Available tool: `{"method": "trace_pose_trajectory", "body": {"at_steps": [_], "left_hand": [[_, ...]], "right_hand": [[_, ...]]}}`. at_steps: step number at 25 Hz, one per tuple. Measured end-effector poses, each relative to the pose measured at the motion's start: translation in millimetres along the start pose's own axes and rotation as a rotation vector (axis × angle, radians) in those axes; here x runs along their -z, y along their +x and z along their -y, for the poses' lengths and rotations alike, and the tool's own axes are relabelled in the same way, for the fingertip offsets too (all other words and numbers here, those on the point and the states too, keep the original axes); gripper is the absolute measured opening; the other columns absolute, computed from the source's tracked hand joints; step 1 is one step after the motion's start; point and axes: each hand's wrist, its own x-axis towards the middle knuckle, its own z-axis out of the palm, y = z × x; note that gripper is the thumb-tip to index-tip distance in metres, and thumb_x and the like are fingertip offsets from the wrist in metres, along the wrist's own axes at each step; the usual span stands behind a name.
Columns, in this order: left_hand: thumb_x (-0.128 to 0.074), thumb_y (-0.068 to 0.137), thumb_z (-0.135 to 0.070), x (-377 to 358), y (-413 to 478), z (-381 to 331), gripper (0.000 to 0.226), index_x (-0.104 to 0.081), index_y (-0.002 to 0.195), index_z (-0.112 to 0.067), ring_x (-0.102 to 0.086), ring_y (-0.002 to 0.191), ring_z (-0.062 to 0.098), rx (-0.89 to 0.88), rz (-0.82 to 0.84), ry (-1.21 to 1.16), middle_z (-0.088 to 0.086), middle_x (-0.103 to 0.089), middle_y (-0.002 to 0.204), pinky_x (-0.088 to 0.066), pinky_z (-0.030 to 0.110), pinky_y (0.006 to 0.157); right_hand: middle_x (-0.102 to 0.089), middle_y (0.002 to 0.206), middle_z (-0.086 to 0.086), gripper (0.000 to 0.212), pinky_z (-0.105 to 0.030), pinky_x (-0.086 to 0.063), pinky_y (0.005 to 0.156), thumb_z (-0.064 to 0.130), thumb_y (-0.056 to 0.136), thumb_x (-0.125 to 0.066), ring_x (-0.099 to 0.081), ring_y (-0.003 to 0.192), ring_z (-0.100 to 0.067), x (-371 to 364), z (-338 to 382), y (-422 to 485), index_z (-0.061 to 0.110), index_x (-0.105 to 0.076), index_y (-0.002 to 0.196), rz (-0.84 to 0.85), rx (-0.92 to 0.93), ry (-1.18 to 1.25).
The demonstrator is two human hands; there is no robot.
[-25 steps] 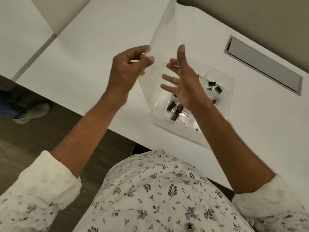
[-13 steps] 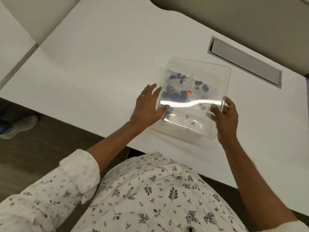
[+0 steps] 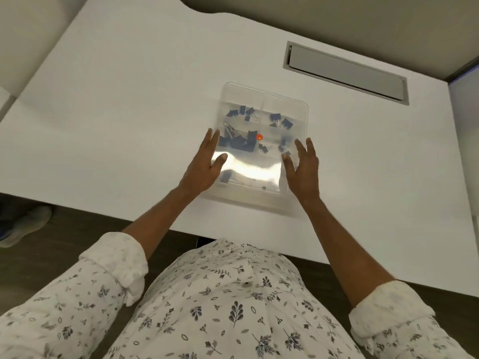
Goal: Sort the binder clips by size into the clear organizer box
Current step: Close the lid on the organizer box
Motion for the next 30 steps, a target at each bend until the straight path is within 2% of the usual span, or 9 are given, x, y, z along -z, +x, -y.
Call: {"method": "trace_pose_trajectory", "body": {"at_steps": [2, 5, 10, 13, 15, 17, 19, 26, 30], "left_hand": [[-0.056, 0.104, -0.015, 15.0, 5.2, -1.3, 0.064, -0.026, 0.161, -0.019, -0.02, 0.155, 0.011, 0.047, -0.01, -0.142, 0.001, -0.021, 0.169, -0.021, 0.026, 0.124], [-0.059, 0.101, -0.007, 27.6, 9.9, 1.8, 0.067, -0.031, 0.159, -0.025, -0.026, 0.147, 0.002, 0.101, 0.074, -0.277, -0.005, -0.029, 0.166, -0.023, 0.028, 0.123], [-0.067, 0.091, 0.0, 32.8, 18.6, 1.4, 0.077, -0.04, 0.155, -0.033, -0.034, 0.15, 0.016, 0.212, 0.101, -0.398, -0.006, -0.037, 0.162, -0.032, 0.047, 0.124], [-0.067, 0.089, -0.001, 27.1, 28.3, -13.3, 0.083, -0.031, 0.159, -0.027, -0.02, 0.155, 0.022, 0.148, 0.099, -0.134, 0.0, -0.018, 0.17, -0.022, 0.042, 0.126], [-0.062, 0.091, -0.014, 15.1, 31.6, -19.1, 0.077, -0.028, 0.16, -0.019, -0.01, 0.158, 0.028, -0.026, 0.05, 0.18, 0.005, -0.007, 0.171, -0.016, 0.041, 0.125], [-0.042, 0.098, -0.03, -5.7, 25.6, -12.6, 0.068, -0.024, 0.161, -0.012, -0.009, 0.159, 0.03, -0.2, 0.014, 0.563, 0.01, -0.011, 0.171, -0.01, 0.047, 0.128], [-0.024, 0.105, -0.043, -19.7, 17.6, -6.3, 0.066, -0.017, 0.162, -0.01, -0.008, 0.159, 0.028, -0.262, -0.014, 0.766, 0.011, -0.012, 0.171, -0.007, 0.047, 0.13], [-0.018, 0.095, -0.08, -22.6, 21.7, -6.4, 0.097, -0.003, 0.163, -0.014, 0.003, 0.159, 0.027, -0.239, 0.022, 0.871, 0.008, 0.001, 0.172, -0.006, 0.052, 0.129], [-0.03, 0.086, -0.088, -9.3, 42.7, -20.0, 0.096, -0.033, 0.155, -0.02, -0.03, 0.151, 0.031, -0.176, 0.03, 0.831, 0.005, -0.031, 0.165, -0.026, 0.052, 0.119]], "right_hand": [[-0.023, 0.166, -0.014, 0.056, -0.036, -0.03, 0.116, 0.04, 0.104, -0.053, -0.032, 0.147, -0.034, -9.3, 1.8, -8.4, 0.014, -0.043, 0.152, 0.01, 0.02, -0.055], [-0.015, 0.169, -0.013, 0.057, -0.043, -0.034, 0.115, 0.042, 0.104, -0.052, -0.028, 0.148, -0.034, -12.3, 7.9, -24.6, 0.016, -0.04, 0.153, -0.014, 0.032, -0.054], [-0.008, 0.17, -0.012, 0.057, -0.057, -0.017, 0.124, 0.05, 0.107, -0.039, -0.007, 0.158, -0.032, -18.1, 10.3, -36.4, 0.018, -0.04, 0.153, -0.025, 0.199, -0.315], [-0.008, 0.171, -0.011, 0.065, -0.06, -0.008, 0.124, 0.06, 0.106, -0.023, -0.004, 0.158, -0.028, -24.5, 20.0, -43.8, 0.021, -0.031, 0.158, 0.031, 0.297, -0.516], [-0.011, 0.17, -0.009, 0.074, -0.059, -0.008, 0.124, 0.065, 0.103, -0.012, -0.005, 0.158, -0.027, -29.3, 21.3, -49.3, 0.02, -0.025, 0.16, 0.085, 0.31, -0.539], [-0.015, 0.17, -0.009, 0.077, -0.057, -0.012, 0.124, 0.067, 0.102, -0.01, -0.009, 0.158, -0.026, -31.3, 17.2, -49.9, 0.019, -0.022, 0.161, 0.107, 0.305, -0.497], [-0.013, 0.17, -0.008, 0.076, -0.055, -0.012, 0.125, 0.066, 0.103, -0.019, -0.007, 0.158, -0.026, -31.4, 14.2, -49.3, 0.018, -0.02, 0.162, 0.106, 0.303, -0.48], [-0.005, 0.171, -0.008, 0.077, -0.053, -0.01, 0.126, 0.065, 0.103, -0.025, 0.0, 0.158, -0.025, -35.1, 13.5, -52.8, 0.018, -0.012, 0.163, 0.075, 0.305, -0.536], [-0.025, 0.167, -0.001, 0.075, -0.051, -0.021, 0.122, 0.074, 0.096, -0.035, -0.022, 0.154, -0.024, -23.2, 21.1, -38.1, 0.027, -0.034, 0.155, 0.113, 0.251, -0.461]]}}
